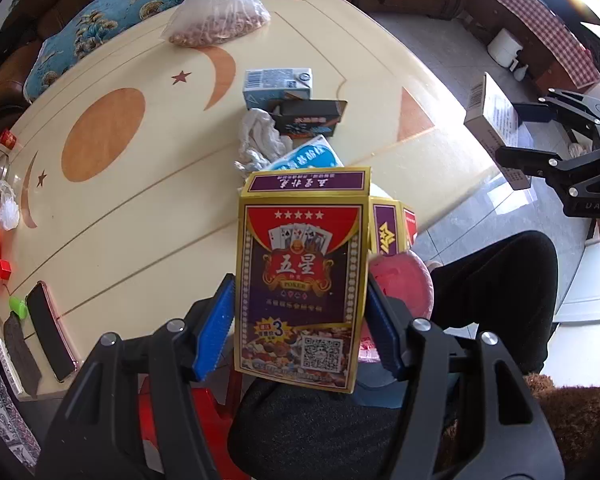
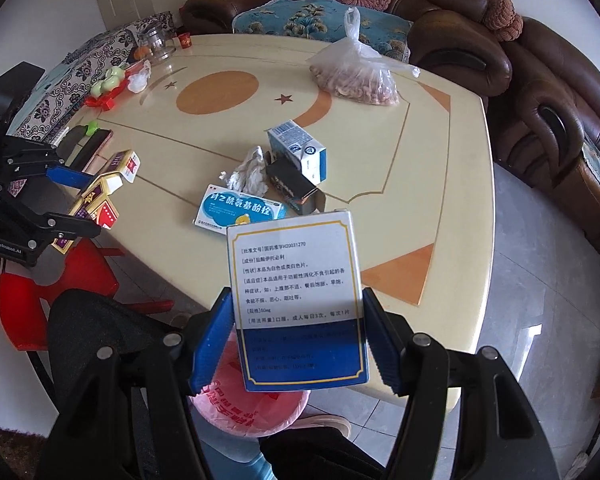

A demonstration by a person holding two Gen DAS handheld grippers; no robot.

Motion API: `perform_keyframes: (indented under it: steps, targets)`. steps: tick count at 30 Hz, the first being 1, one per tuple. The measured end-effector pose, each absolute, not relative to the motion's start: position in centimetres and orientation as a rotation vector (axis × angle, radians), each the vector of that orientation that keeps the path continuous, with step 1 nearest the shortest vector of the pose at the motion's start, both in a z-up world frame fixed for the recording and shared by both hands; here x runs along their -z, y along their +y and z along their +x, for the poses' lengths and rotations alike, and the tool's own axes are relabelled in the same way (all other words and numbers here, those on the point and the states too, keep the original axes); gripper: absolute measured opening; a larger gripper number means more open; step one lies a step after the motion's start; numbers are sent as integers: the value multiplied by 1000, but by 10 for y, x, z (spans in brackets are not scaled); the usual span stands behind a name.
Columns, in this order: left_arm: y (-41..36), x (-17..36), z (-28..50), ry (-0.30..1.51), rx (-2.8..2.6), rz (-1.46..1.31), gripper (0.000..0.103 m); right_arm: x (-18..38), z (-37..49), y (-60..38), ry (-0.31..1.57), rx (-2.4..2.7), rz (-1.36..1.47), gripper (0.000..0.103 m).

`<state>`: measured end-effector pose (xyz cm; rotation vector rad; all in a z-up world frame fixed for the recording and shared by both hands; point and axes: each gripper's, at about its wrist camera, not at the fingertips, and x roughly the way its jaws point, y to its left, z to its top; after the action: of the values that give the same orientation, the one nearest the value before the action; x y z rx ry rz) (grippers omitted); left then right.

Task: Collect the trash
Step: 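Lift the medicine box and card box with both tools and carry them over the pink bin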

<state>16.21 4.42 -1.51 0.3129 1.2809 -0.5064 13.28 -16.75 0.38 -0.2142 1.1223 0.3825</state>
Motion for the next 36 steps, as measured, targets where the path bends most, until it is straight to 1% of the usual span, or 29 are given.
perform_keyframes:
  steps: [11,23,30,36]
  targets:
    - [27,19,122,1263,536,348,61,-3,86,-157,1122,-411,-240,62]
    - [8,44,93,1272,584,374,61,25,54,-156,1169,-439,-228,62]
    - [1,67,88,1293,592,375,61,46,43,-158,1191,-420,-224,62]
    - [-11,101,80,1312,630,380,61,73,35,-157,1225,-405,-229,62]
